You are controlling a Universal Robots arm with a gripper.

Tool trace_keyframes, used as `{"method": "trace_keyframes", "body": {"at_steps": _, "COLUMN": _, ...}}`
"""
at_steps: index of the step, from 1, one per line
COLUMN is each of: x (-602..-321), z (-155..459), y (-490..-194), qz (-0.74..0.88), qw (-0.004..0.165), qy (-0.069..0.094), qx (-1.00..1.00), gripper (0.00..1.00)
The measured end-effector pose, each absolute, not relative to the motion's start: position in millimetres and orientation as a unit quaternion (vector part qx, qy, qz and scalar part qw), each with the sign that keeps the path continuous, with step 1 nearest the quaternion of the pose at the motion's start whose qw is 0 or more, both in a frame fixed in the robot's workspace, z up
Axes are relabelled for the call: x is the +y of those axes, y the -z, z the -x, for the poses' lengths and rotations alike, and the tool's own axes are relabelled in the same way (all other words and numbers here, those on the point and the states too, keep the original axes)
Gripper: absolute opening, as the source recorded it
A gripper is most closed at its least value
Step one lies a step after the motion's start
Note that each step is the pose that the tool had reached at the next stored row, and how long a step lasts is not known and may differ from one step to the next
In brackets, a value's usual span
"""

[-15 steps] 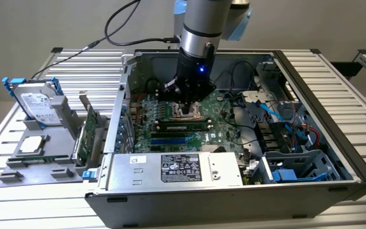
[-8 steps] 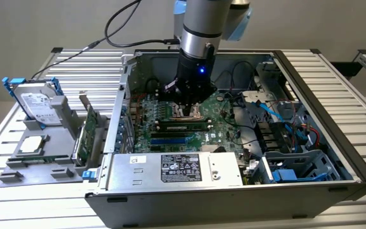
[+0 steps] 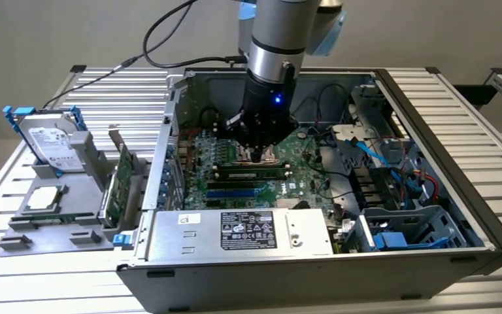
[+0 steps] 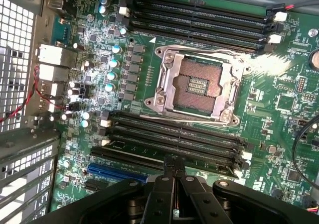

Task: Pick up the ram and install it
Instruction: 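Press down the ram until it locks into place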

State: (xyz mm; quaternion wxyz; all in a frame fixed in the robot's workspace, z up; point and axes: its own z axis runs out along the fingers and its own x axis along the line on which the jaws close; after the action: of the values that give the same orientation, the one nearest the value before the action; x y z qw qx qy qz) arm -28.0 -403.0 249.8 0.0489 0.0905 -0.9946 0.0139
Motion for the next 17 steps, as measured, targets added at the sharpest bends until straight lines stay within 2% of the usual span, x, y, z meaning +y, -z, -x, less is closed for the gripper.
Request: {"method": "trace_keyframes", "body": {"at_steps": 17, "x": -409.5, "z": 28.0, "y": -251.9, "qz": -0.071, "qw": 0.049, "qy": -0.015, "qx": -0.996, "gripper": 0.11}}
